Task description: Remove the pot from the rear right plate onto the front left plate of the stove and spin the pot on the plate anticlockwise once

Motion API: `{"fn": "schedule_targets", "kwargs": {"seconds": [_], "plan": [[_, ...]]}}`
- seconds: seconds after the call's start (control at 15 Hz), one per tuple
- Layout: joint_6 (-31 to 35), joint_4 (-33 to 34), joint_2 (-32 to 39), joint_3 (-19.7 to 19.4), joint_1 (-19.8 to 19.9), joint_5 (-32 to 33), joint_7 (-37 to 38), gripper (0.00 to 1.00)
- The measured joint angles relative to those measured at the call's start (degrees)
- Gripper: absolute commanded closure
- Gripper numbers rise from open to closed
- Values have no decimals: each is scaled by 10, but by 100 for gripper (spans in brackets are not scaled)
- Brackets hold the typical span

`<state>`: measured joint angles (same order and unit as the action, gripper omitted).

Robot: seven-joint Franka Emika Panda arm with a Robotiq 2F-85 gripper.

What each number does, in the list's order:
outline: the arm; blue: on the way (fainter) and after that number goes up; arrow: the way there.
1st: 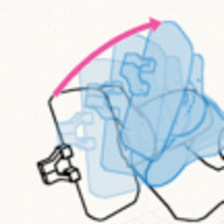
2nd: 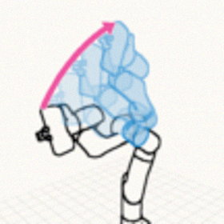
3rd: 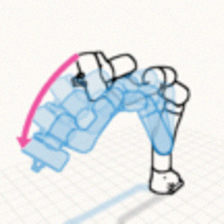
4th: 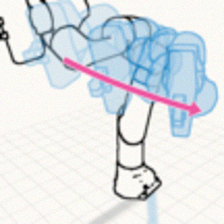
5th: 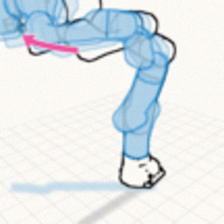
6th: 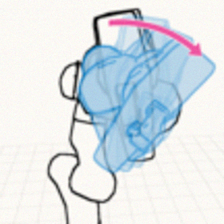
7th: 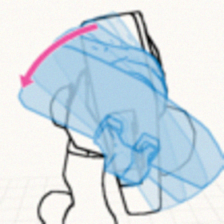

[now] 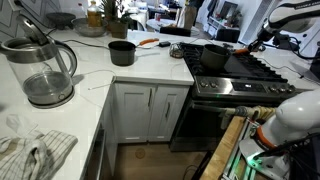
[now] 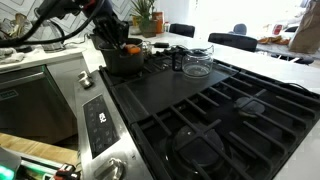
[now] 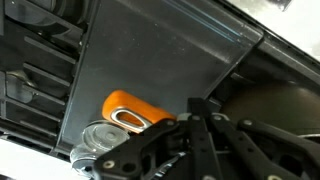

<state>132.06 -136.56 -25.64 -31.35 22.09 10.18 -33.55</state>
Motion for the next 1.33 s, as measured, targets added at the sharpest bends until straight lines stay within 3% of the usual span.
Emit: {"fn": "schedule_targets", "kwargs": {"seconds": [0.8, 1.33], "plan": [[40, 110, 129, 0, -15, -72, -10, 100], [101, 134, 184, 1, -22, -169, -96, 100]]}}
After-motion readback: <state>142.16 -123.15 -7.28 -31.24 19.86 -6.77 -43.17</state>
